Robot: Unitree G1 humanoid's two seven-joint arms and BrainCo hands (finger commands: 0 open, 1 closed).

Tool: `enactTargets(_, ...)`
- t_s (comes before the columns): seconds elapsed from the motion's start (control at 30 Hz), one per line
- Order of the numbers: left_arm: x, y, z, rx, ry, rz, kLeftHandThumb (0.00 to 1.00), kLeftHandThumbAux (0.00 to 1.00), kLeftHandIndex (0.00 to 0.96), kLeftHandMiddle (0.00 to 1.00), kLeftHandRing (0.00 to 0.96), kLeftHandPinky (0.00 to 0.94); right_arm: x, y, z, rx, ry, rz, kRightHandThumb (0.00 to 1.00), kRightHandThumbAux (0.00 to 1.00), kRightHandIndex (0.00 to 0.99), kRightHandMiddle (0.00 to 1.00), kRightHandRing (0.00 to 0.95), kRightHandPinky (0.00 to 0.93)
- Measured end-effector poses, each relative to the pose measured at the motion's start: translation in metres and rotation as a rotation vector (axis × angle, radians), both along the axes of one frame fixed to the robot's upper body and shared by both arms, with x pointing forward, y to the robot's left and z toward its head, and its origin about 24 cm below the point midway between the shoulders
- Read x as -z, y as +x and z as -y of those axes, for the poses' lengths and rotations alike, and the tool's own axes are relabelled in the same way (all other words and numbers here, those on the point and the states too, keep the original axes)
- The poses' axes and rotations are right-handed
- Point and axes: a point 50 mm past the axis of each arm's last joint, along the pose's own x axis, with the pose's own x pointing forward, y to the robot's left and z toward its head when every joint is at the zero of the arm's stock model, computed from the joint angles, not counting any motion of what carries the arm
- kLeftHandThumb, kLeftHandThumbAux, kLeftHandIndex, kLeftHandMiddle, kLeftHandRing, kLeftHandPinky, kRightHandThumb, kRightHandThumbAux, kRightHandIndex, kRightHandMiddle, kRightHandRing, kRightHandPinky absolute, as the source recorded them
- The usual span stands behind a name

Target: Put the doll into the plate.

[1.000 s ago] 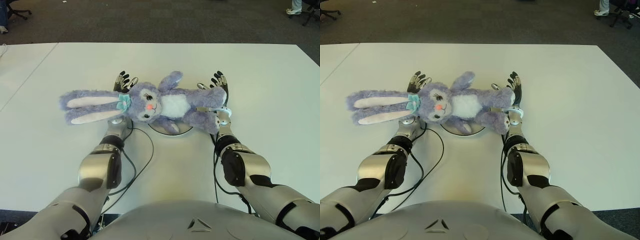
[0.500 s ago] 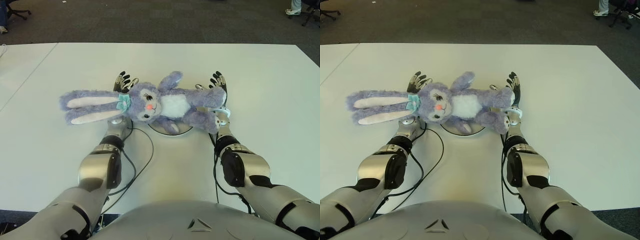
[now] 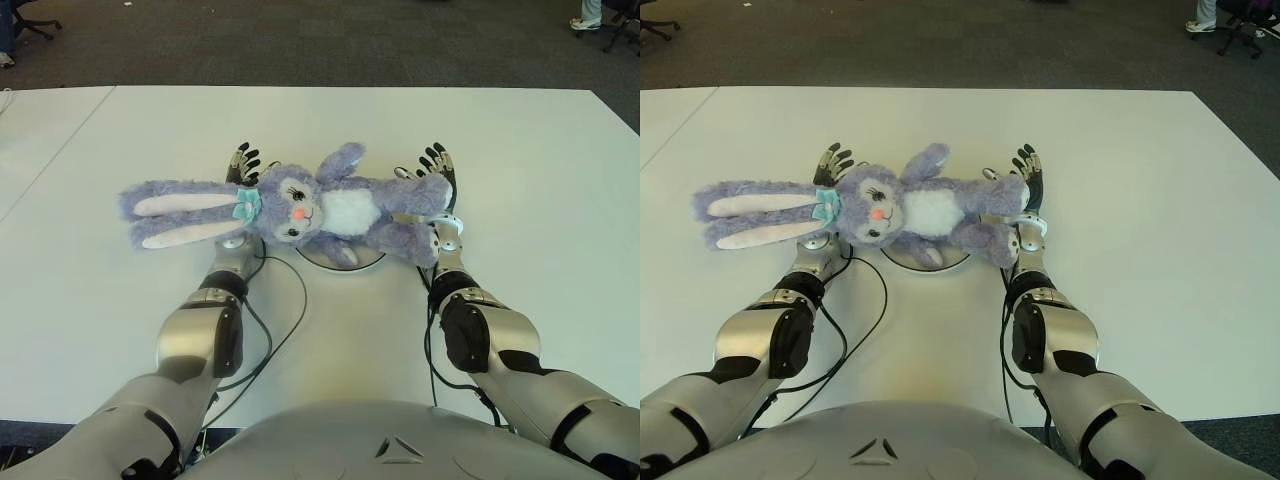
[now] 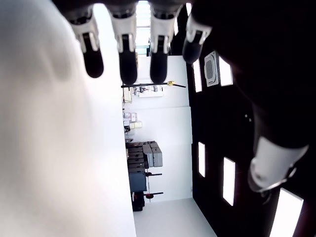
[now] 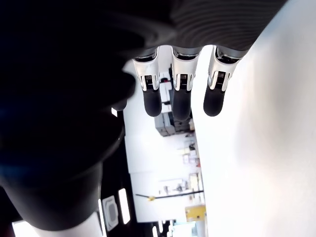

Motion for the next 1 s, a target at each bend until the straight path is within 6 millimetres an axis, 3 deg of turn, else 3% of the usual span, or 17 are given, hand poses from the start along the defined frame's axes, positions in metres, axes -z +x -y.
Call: enactTargets(1.0,0.0001,-0.0001,-0.0002,-0.001,-0.001,0.0,0.0,0.684,0.098,0.173,0.171,0.17,0.0005,0.0001,0.0013,0.006,0.032,-0.002,0.079,0.911,0.107,0.142,0.135,0.153)
